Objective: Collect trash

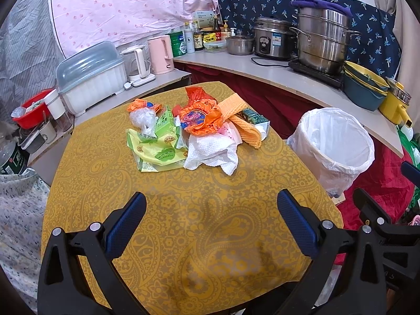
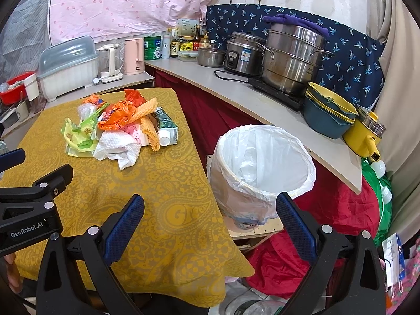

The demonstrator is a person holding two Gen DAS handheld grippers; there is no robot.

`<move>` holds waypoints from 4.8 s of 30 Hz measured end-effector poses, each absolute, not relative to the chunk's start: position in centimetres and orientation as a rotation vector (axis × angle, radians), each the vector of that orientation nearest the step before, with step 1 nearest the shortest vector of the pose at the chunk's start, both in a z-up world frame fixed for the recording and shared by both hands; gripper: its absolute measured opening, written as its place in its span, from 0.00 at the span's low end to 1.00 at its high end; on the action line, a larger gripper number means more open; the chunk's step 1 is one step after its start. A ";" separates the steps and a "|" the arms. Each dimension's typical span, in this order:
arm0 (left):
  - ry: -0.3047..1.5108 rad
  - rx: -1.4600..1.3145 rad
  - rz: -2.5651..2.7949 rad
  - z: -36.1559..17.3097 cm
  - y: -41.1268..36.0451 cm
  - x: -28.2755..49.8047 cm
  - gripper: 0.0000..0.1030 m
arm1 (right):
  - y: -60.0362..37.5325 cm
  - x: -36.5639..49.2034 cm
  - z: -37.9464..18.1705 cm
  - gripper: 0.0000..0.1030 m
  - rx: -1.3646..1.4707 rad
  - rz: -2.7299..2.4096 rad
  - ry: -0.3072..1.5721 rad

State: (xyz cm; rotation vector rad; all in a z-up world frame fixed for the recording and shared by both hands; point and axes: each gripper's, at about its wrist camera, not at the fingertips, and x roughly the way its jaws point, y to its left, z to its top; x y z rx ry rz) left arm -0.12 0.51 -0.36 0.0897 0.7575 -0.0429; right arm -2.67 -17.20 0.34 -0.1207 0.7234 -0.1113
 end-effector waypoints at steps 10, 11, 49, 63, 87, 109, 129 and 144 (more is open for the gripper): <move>0.756 0.089 -0.043 -0.4 0.5 -0.2 0.92 | -17.2 -2.6 0.8 0.93 -0.114 -0.108 0.716; 0.756 0.089 -0.043 -0.4 0.5 -0.2 0.92 | -17.2 -2.6 0.9 0.93 -0.112 -0.108 0.715; 0.755 0.088 -0.047 -0.2 0.5 -0.3 0.92 | -17.3 -2.5 1.1 0.93 -0.110 -0.109 0.708; 0.761 0.088 -0.051 -0.3 0.3 -0.1 0.92 | -18.1 -2.0 1.1 0.93 -0.102 -0.119 0.705; 0.807 0.058 -0.031 -2.2 2.5 4.6 0.92 | -17.2 4.5 -1.2 0.93 -0.032 -0.077 0.733; 0.866 -0.047 0.061 -5.1 7.9 14.9 0.93 | -13.7 21.5 -6.8 0.71 0.022 0.045 0.832; 0.900 -0.071 0.051 -6.9 8.6 17.8 0.93 | -11.3 28.0 -11.5 0.52 0.003 0.106 0.930; 0.857 -0.080 0.041 -4.6 8.7 15.2 0.92 | -13.4 22.8 -7.0 0.39 0.048 0.080 0.833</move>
